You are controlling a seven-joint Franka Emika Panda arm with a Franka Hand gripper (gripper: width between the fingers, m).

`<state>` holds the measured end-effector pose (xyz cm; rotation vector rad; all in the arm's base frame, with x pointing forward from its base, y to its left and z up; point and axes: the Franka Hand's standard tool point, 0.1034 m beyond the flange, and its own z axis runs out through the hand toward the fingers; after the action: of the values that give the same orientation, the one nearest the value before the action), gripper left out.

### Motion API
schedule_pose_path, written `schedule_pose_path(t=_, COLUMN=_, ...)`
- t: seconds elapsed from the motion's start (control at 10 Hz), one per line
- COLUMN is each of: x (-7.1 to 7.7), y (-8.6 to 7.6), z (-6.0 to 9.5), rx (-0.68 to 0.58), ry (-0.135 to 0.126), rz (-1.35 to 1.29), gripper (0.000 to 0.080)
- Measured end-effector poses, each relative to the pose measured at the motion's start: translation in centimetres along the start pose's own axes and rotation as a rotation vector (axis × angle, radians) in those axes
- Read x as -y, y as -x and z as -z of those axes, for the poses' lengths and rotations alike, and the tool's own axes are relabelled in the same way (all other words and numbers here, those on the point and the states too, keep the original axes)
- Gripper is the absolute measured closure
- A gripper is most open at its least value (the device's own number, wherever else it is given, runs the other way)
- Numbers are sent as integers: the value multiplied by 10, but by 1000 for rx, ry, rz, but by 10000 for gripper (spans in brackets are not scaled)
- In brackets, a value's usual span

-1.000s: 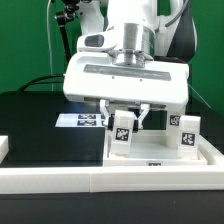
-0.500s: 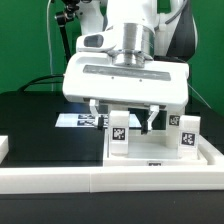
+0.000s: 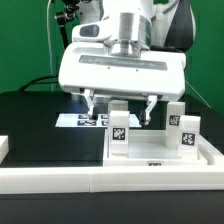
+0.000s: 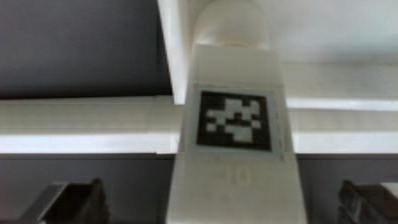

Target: Assemble square table

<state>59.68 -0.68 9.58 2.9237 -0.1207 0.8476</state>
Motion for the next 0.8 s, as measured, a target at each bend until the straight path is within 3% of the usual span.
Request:
schedule_pose_path(t=0.4, x=4, y=5, z=-1, rx=89, ry=-24, rz=-8, gripper=150)
schedule_pose_path(t=0.8, x=0, y=9, z=-9, rx=393, ry=-76, rz=-37, gripper=150)
